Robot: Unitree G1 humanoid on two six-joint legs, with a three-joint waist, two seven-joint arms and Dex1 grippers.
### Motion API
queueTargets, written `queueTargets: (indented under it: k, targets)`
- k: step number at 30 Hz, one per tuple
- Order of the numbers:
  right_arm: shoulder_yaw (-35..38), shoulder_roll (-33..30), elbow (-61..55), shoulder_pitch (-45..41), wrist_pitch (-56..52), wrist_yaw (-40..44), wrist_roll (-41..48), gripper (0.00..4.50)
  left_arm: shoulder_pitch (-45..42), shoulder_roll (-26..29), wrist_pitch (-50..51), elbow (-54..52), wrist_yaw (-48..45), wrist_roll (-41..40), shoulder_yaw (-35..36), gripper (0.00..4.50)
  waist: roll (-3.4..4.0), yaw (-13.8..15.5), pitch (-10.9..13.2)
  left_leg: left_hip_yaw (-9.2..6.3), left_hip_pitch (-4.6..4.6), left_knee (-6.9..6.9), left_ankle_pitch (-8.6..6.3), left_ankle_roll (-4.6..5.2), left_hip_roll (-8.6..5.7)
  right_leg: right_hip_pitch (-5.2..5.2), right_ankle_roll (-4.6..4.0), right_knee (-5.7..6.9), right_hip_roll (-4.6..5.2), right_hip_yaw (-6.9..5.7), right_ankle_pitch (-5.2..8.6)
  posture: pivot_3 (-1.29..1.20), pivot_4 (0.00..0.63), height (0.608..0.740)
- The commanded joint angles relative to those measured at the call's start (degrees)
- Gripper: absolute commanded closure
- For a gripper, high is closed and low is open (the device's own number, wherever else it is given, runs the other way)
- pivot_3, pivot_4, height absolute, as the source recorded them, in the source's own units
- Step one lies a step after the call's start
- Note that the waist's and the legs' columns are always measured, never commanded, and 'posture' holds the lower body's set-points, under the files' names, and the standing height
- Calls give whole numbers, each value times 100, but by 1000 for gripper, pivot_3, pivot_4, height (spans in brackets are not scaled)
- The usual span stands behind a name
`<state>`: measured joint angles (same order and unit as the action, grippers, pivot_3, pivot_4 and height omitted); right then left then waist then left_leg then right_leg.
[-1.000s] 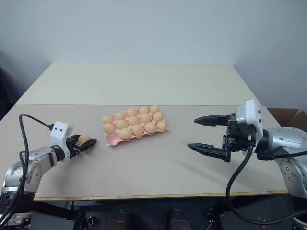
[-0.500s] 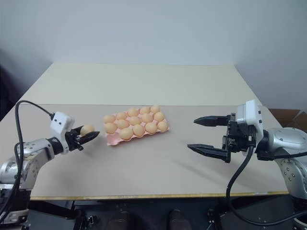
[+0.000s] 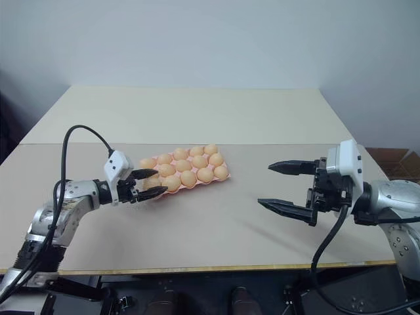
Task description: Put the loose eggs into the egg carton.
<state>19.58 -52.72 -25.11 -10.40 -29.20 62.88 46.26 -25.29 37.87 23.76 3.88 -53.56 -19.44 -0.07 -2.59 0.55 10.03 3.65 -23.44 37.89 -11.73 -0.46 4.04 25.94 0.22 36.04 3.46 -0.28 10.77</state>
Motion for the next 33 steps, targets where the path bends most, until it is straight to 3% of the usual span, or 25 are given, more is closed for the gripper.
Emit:
queueTargets:
  k: [1, 5, 11, 18, 24, 29, 33]
  targets:
    - [291, -69, -202, 21, -7, -76, 123, 0, -136, -16, -127, -32, -16, -15, 113, 22, 0, 6, 0, 0, 0, 0, 0, 0, 0, 0, 0, 0, 0, 0, 0, 0, 150, 740]
    - [295, -59, -222, 34, -1, -115, 130, 0, -25, 136, -236, -226, -120, -149, 382, 22, 0, 5, 0, 0, 1, 0, 0, 0, 0, 0, 0, 0, 0, -1, 0, 0, 150, 740]
    - [196, -45, -64, -53, 42, -80, 60, 0, 354, 737, -139, -652, -605, -863, 1445, 22, 0, -45, 0, -1, 1, 0, 0, 0, 1, 2, 0, 1, 0, 0, 0, 0, 150, 740]
    - [-14, 20, 269, -60, 128, 83, -95, 0, 1812, 1751, 304, -1596, -1482, -1786, 3178, 22, 1, -101, 0, 3, 2, -1, 0, -1, 4, 4, -34, -1, 4, -1, 21, 0, 150, 740]
    - [-214, 31, 683, -207, 199, 305, -270, 0, 3263, 1359, 832, -2900, -1019, -2253, 4395, 22, 2, -73, 0, 7, 6, -1, -1, -1, 5, 4, -36, -2, 8, -2, 23, 0, 150, 740]
    - [-418, 89, 947, -465, 203, 392, -368, 0, 4118, 868, 1015, -3753, -471, -2390, 4729, 22, 1, -73, 0, 9, 6, -1, -1, -2, 6, 6, -36, -1, 5, 0, 24, 0, 150, 740]
    - [-577, 120, 1144, -682, 249, 483, -471, 0, 4345, 785, 1057, -3984, -192, -2465, 4791, 22, 1, -48, 0, 8, 8, -1, -1, -2, 6, 5, -37, 0, 5, 0, 24, 0, 150, 740]
